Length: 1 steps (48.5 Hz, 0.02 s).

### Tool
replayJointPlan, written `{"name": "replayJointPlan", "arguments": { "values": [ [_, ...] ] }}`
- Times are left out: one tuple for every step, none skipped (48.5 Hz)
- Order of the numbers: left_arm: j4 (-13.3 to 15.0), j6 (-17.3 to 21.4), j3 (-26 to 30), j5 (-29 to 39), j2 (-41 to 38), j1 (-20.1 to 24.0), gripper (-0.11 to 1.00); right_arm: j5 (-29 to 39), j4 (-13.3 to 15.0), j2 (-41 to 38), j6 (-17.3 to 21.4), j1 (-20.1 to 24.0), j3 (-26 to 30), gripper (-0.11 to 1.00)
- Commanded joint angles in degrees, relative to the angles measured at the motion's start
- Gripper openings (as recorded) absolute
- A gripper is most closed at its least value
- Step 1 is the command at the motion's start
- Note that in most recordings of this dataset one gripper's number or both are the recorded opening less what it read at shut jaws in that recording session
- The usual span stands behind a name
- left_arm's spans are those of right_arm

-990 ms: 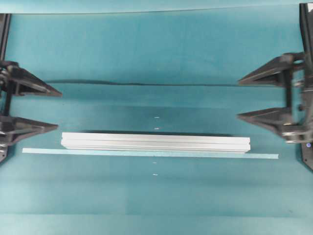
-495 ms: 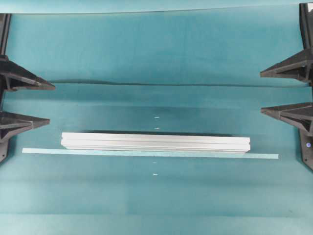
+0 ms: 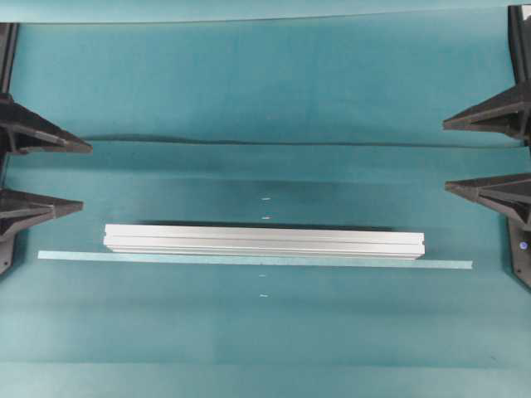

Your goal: Lift the metal rail with both hands and move it towards you.

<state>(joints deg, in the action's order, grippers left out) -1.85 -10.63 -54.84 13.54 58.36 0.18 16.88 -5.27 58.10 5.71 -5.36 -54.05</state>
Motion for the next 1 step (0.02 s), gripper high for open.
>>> {"name": "replayJointPlan", "arguments": {
  "values": [
    [0.0,-0.2,0.3,-0.5,0.0,-0.1,0.88,-0.7,-0.2,0.4,0.1,0.1,0.3,0.99]
  ]
}}
